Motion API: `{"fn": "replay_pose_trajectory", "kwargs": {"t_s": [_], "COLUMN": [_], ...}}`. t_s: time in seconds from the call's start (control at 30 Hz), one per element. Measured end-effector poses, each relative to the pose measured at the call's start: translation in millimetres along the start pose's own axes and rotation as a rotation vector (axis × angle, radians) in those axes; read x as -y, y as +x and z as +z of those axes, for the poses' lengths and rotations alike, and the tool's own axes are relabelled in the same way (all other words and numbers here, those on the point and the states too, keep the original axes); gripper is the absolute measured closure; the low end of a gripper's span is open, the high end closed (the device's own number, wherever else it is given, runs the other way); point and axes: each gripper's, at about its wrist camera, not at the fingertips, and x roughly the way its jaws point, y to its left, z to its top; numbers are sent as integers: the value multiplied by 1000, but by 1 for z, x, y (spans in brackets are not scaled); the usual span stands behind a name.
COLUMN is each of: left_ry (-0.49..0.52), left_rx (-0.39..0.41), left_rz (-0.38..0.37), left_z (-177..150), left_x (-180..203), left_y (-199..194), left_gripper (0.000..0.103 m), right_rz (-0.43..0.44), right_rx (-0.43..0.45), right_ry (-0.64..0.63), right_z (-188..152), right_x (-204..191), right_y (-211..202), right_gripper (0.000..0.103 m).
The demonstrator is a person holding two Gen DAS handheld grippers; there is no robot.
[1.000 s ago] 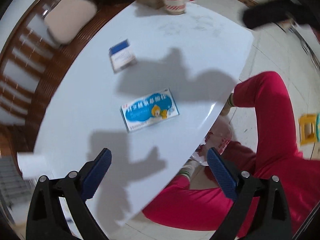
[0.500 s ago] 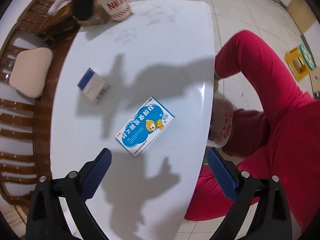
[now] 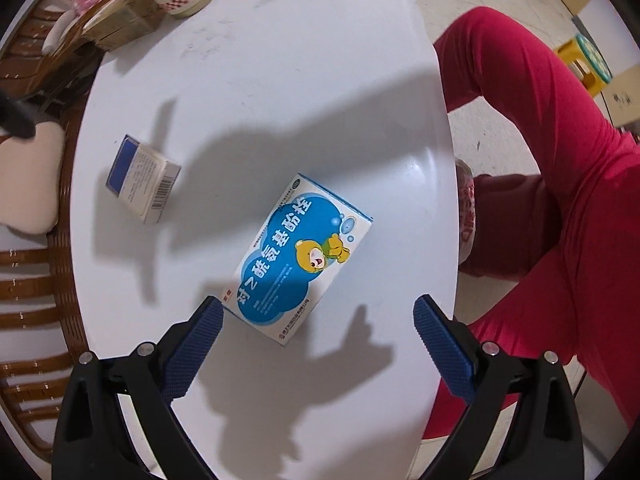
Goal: Collect trash
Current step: 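Lower the left tool onto the blue medicine box while the right tool approaches the white box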
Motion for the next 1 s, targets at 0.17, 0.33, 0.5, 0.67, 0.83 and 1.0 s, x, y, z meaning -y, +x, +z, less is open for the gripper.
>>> {"fn": "replay_pose_trajectory", "kwargs": {"t_s": [0.17, 0.33, 0.5, 0.67, 0.83, 1.0], "left_ry": [61, 92, 116, 124, 136, 125], "left_rx": [-10, -42, -31, -45, -75, -93], "left_rz": [-20, -23, -27, -14, -13, -6], "left_z": [1, 4, 6, 9, 9, 9], "left_x": [0, -1, -2, -8, -9, -10], "left_y": [12, 29, 37, 44, 55, 67], "left_gripper": [10, 10, 10, 10, 8, 7], "right_rz": [-11, -27, -53, -59, -95, -145], "right_rx": [-36, -61, -77, -105, -148, -165], "right_ry": [35, 86, 88, 108, 120, 144], "right_z": [12, 29, 48, 62, 67, 69], "right_x": [1, 2, -11, -17, -16, -9], "right_y": [24, 51, 77, 101, 126, 138], "right_gripper": [8, 8, 8, 8, 8, 8]}}
